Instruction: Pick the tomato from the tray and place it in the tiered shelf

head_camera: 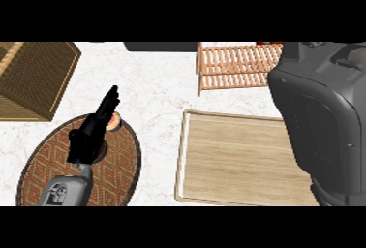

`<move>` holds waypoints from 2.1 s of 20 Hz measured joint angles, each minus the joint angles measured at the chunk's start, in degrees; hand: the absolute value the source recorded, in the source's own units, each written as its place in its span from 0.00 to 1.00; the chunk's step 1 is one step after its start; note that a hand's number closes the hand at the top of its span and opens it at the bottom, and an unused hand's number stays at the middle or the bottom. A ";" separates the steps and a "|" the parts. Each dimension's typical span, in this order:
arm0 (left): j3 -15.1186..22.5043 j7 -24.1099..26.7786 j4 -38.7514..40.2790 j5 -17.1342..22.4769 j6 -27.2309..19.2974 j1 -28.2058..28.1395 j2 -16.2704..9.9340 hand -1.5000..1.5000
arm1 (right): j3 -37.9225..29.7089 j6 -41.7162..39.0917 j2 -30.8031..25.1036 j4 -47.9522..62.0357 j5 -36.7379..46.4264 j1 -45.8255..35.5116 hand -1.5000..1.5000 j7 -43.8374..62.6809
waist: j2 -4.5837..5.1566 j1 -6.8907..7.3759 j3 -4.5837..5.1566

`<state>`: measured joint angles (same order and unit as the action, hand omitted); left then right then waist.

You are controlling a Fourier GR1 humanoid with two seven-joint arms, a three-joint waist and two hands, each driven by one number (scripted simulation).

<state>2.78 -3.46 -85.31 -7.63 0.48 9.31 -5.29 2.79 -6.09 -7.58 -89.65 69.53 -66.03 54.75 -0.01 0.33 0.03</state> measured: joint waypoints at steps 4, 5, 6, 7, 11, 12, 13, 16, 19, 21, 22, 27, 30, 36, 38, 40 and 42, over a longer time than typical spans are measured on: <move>-0.07 0.96 1.61 -0.56 -0.59 1.03 0.67 0.50 | -0.32 3.83 -0.65 5.42 1.83 0.22 1.00 -2.60 | 0.08 0.06 -0.01; -0.20 0.77 1.23 -0.33 -0.21 0.68 0.40 0.50 | 0.10 4.28 -1.03 6.17 2.39 0.62 1.00 -3.47 | 0.07 0.09 -0.01; -0.14 1.09 1.69 -0.60 -0.52 0.87 0.66 0.50 | 0.61 5.57 -1.10 7.57 3.19 0.72 1.00 -4.39 | 0.10 0.11 -0.01; -0.27 1.11 2.11 -0.62 -0.66 1.26 0.81 0.50 | 0.81 6.73 -1.54 8.49 3.32 1.36 1.00 -5.98 | 0.11 0.09 0.00; -0.53 1.66 2.94 -0.52 -0.31 1.35 0.79 0.50 | -0.81 12.83 -2.49 15.33 3.34 0.65 1.00 -10.77 | 0.19 0.30 -0.01; -0.27 1.61 2.70 -0.86 -0.55 1.18 0.99 0.50 | -1.02 13.24 -2.31 16.22 3.95 -0.01 1.00 -10.33 | 0.17 0.28 -0.02; 0.11 1.83 2.28 -1.08 -0.68 0.64 1.25 0.50 | -2.05 14.87 -2.47 17.79 3.65 -0.57 1.00 -10.86 | 0.17 0.39 -0.01; -0.02 2.14 3.02 -1.15 -0.82 1.13 1.43 0.50 | -5.24 22.13 -1.11 17.21 -0.42 0.81 1.00 -13.56 | 0.32 0.44 -0.04; -0.47 3.47 3.68 -1.01 -0.53 0.93 1.09 0.50 | -7.65 27.96 -0.82 19.94 -3.77 1.79 1.00 -17.61 | 0.31 0.47 -0.06; -0.18 2.81 2.01 -1.04 -0.32 0.04 0.99 0.50 | -9.05 29.69 -1.12 21.73 -5.87 1.39 1.00 -19.58 | 0.23 0.50 -0.06; -0.43 3.35 3.19 -1.01 -0.27 0.58 1.02 0.50 | -9.80 30.96 -1.42 23.28 -6.91 1.14 1.00 -21.09 | 0.25 0.47 -0.06; -1.12 2.56 3.24 -0.69 0.39 1.43 0.48 0.50 | -12.46 34.60 -3.08 28.72 -11.48 0.78 1.00 -27.31 | 0.21 0.39 -0.05; -1.49 2.11 3.06 -0.49 0.43 1.77 0.36 0.50 | -12.80 34.20 -5.44 32.43 -8.69 0.83 0.00 -25.35 | 0.11 0.11 0.00; -1.33 0.51 1.29 -0.43 0.47 1.24 0.55 0.50 | -13.06 34.11 -7.80 33.99 -2.23 1.82 0.00 -17.15 | -0.01 -0.03 -0.01; -1.75 1.10 2.35 -0.50 0.47 1.62 0.40 0.50 | -13.14 33.19 -8.07 31.47 -2.55 2.70 0.00 -16.05 | -0.04 -0.24 -0.02; -1.08 1.59 2.08 -1.08 -0.04 0.72 1.08 0.50 | -13.51 33.56 -7.86 30.02 -3.43 3.45 0.00 -15.74 | -0.05 -0.20 -0.02; -0.79 2.15 1.45 -1.10 0.29 -0.56 1.02 0.50 | -14.35 33.85 -7.84 28.71 -5.35 3.52 0.00 -16.12 | -0.05 -0.13 -0.03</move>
<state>1.99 -1.31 -83.86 -8.73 0.76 8.76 -4.26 -11.56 27.76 -15.42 -60.95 64.17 -62.51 38.63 -0.06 0.20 0.00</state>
